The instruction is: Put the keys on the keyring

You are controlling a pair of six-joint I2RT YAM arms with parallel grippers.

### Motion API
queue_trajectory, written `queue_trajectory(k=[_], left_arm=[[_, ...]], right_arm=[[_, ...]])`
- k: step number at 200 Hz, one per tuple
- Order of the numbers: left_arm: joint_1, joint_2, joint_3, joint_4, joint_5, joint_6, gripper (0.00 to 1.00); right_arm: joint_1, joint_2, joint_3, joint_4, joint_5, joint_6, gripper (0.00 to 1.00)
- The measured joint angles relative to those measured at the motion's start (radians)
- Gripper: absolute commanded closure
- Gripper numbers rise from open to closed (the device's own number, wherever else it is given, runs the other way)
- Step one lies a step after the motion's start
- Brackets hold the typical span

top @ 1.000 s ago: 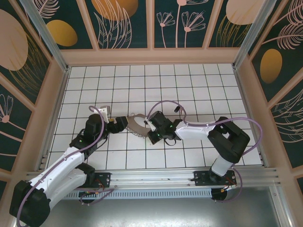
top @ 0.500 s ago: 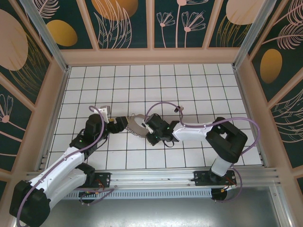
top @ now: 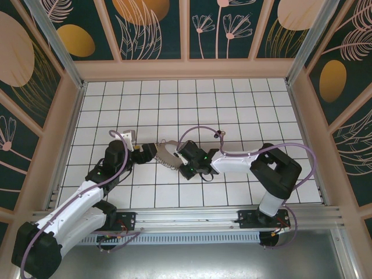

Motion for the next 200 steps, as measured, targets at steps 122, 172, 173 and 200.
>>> queue_trajectory(k=[122, 172, 173, 200], left_arm=[[0.000, -0.024, 0.004, -0.019, 0.003, 0.002, 0.19], [0.000, -0.028, 0.032, -0.004, 0.101, 0.015, 0.24], [0.000, -0.028, 0.034, -0.003, 0.106, 0.015, 0.24], [-0.001, -0.052, 0.050, 0.042, 0.200, 0.023, 0.27]], right_arm=[[0.000, -0.180, -0.135, 0.088, -0.015, -0.051, 1.00], [0.000, -0.569, -0.322, 0.288, -0.074, -0.132, 1.00], [0.000, -0.574, -0.324, 0.290, -0.076, -0.133, 1.00], [0.000, -0.703, -0.378, 0.364, -0.118, -0.179, 1.00]])
